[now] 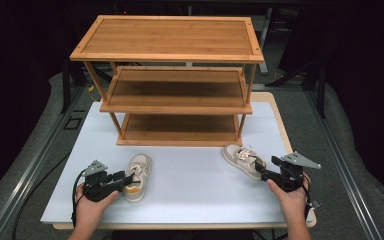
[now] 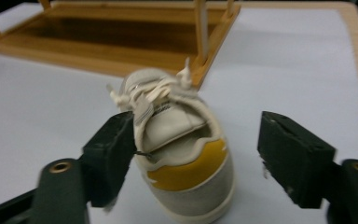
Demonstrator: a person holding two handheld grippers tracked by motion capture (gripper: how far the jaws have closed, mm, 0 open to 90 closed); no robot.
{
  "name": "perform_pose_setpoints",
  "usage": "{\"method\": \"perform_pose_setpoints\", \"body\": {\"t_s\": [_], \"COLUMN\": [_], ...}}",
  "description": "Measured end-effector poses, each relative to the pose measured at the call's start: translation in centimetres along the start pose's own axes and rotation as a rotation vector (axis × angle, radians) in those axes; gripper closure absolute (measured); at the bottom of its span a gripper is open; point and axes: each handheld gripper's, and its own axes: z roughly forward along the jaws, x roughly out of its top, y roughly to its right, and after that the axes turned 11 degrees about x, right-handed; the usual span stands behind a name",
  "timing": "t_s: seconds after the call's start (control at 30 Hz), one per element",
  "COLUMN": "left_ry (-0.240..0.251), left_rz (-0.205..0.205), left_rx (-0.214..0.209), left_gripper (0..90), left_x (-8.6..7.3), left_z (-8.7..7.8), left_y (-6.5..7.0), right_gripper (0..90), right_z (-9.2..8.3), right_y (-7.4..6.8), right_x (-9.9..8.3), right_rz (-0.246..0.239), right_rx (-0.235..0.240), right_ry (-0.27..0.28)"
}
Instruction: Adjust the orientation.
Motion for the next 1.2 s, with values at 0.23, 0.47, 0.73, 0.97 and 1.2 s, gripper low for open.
{"method": "perform_pose_setpoints", "body": {"t_s": [0.23, 0.47, 0.73, 0.97, 1.2], "left_ry": [-0.005, -0.009, -0.019, -0.017, -0.027], "left_rz": [0.0, -0.013, -0.024, -0.039, -0.02], "left_rx": [-0.005, -0.025, -0.044, -0.06, -0.103], "left_gripper": [54.4, 56.7, 62.6, 63.0, 63.1], "left_x": [0.0, 0.0, 0.2, 0.5, 1.1], "left_z": [0.0, 0.1, 0.2, 1.0, 2.4], "left_y": [-0.1, -0.1, 0.3, 2.1, 4.4], "right_gripper": [15.9, 21.4, 28.9, 29.4, 29.4], "right_z": [2.5, 4.4, 4.2, 6.2, 7.5], "right_y": [-0.1, -0.6, -3.0, -8.4, -12.1], "right_x": [-1.0, -1.4, -1.4, -0.8, -1.0], "right_rz": [-0.041, -0.09, -0.083, -0.115, -0.101], "right_rx": [0.021, -0.023, -0.036, -0.012, -0.058], "right_ry": [-0.123, -0.172, -0.206, -0.228, -0.229]}}
